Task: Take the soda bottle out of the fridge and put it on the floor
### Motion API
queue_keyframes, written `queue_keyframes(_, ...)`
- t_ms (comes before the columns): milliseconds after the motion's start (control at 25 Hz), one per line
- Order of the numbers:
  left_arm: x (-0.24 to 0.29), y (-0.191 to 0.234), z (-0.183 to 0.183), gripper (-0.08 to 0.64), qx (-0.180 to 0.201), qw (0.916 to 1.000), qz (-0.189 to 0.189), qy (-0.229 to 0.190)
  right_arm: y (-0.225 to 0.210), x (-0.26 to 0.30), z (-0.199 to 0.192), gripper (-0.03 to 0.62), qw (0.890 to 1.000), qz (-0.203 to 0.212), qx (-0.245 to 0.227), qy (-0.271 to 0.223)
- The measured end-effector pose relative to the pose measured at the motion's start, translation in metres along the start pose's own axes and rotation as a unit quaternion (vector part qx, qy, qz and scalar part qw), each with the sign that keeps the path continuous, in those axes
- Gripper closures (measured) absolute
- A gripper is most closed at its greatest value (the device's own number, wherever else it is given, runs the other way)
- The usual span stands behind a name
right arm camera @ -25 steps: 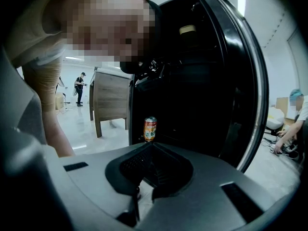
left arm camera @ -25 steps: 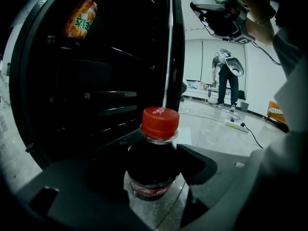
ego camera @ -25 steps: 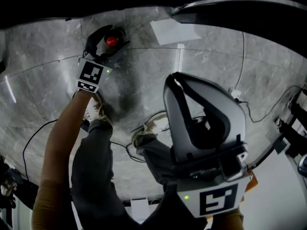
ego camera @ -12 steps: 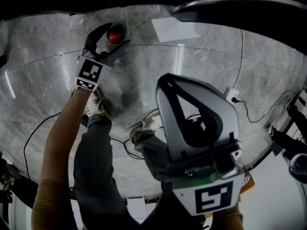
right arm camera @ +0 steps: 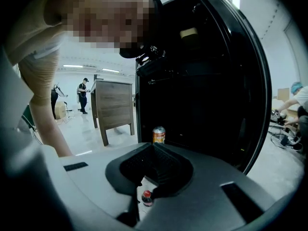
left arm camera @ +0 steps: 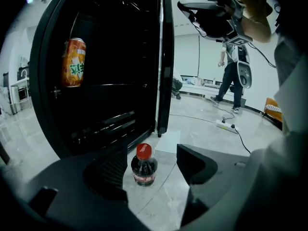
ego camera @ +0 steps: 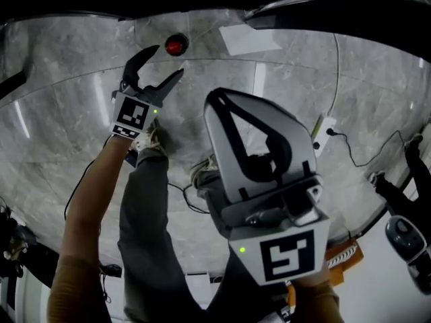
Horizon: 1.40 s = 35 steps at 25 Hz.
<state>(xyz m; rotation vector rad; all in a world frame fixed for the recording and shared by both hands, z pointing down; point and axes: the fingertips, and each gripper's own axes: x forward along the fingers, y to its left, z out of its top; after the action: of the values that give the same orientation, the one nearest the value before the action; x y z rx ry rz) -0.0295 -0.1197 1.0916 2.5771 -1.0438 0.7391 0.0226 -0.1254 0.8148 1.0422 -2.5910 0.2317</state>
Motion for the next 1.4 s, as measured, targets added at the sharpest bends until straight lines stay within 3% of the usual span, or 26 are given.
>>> queue_keyframes(200, -0.033, 0.008, 0.023, 0.257, -0.008, 0.9996, 0.013, 0.024, 0.011, -0.010, 0.023, 0.589, 1.000, 0.002, 0.010, 0.015)
queue_keyframes(440, -0.069, -0.006, 0.067, 0.436, 0.011, 0.9984, -0.008, 0.055, 0.011, -0.033, 0.056, 0.589, 0.999, -0.024, 0.024, 0.030)
queue_keyframes(680, -0.110, -0.024, 0.119, 0.549, -0.011, 0.9969, -0.036, 0.069, 0.004, -0.049, 0.117, 0.589, 0.999, -0.040, 0.016, 0.015)
queue_keyframes(840, -0.131, -0.021, 0.150, 0.557, -0.003, 0.9950, -0.044, 0.090, 0.003, -0.056, 0.144, 0.591, 0.999, -0.042, 0.021, 0.028)
queue_keyframes(1040, -0.166, -0.040, 0.189, 0.557, -0.032, 0.9930, -0.034, 0.108, 0.011, -0.084, 0.188, 0.589, 0.999, -0.028, 0.006, 0.038)
queue_keyframes(1400, -0.206, -0.046, 0.303, 0.557, -0.044, 0.9968, -0.041, 0.054, -0.006, -0.105, 0.271, 0.591, 0.997, -0.060, -0.007, 0.038)
